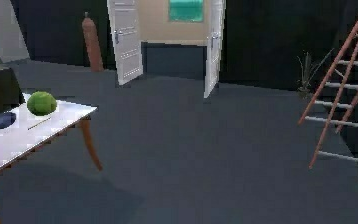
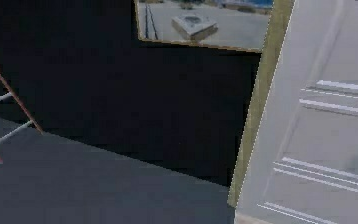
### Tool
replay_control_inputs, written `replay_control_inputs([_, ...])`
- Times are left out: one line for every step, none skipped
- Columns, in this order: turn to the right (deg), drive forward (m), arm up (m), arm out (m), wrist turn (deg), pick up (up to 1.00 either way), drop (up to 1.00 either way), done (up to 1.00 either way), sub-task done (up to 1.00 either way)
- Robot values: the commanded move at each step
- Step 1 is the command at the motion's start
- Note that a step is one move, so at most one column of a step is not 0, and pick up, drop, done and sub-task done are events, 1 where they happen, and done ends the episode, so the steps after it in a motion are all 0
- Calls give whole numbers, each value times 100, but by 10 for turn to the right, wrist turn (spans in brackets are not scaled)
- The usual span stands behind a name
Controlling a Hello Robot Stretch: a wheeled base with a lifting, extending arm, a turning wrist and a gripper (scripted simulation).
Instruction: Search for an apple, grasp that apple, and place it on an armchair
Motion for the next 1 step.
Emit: replay_control_inputs([0, 100, 0, 0, 0, 0, 0, 0, 0])
